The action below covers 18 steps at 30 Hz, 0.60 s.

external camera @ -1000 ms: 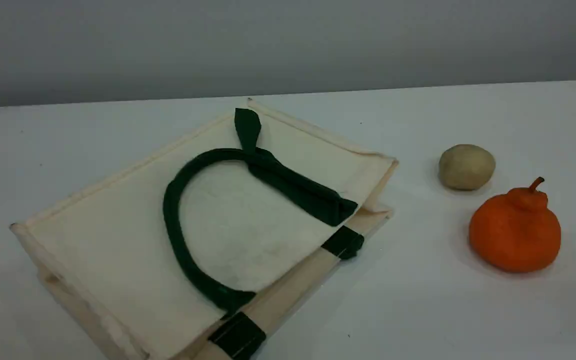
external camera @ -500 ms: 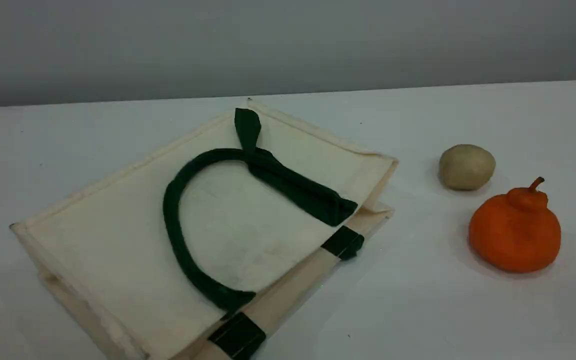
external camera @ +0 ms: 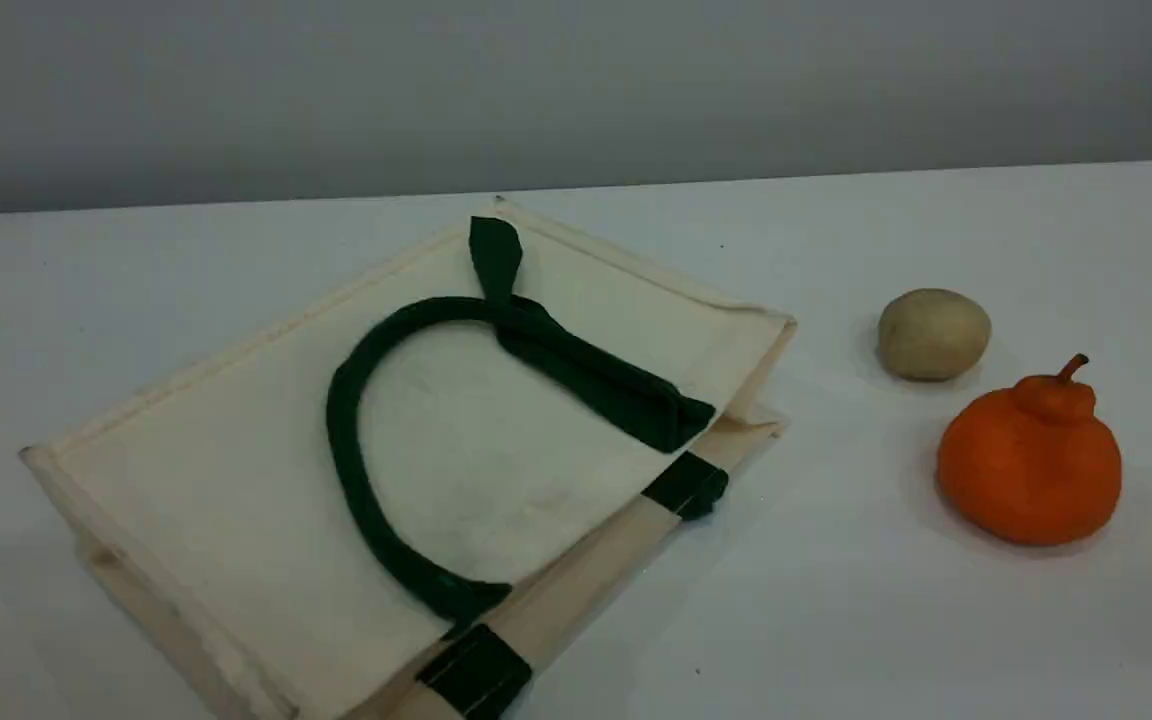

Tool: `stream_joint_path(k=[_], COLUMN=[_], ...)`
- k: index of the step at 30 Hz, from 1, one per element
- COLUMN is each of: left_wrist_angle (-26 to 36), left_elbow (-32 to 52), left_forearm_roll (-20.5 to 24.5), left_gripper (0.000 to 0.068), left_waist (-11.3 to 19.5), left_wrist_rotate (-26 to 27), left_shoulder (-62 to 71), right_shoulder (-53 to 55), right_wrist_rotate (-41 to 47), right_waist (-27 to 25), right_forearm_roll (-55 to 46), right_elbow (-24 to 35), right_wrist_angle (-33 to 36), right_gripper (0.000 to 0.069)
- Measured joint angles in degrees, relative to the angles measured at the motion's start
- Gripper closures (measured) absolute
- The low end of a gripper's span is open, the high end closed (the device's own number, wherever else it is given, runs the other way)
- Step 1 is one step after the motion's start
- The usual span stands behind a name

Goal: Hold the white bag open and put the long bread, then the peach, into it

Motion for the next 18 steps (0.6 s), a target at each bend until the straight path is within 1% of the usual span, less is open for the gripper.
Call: stream_joint_path(k=[5,12,16,18], left_wrist_angle=[0.0,0.0,0.0,0.0], left_elbow=[0.0,0.0,0.0,0.0], left_forearm_roll=[-0.1,0.0,0.0,0.1], left_gripper=[0.0094,0.0094,0.0094,0.0094], left_waist=[-0.9,-4.6,-5.3,-5.3], left_wrist_rotate=[0.0,0.0,0.0,0.0], left_shoulder=[0.1,0.1,0.1,0.1], right_shoulder=[-1.7,-1.6,-1.6,-1.6], right_wrist_rotate=[0.0,0.0,0.0,0.0], right_waist=[-0.8,-3.2,-3.8,-2.9], right_forearm_roll=[-0.1,-0.2,-0.2,-0.2], right_elbow=[0.0,0.0,0.0,0.0], right_wrist_angle=[0.0,0.0,0.0,0.0], right_gripper=[0.0113,0.0113,0.0113,0.0113])
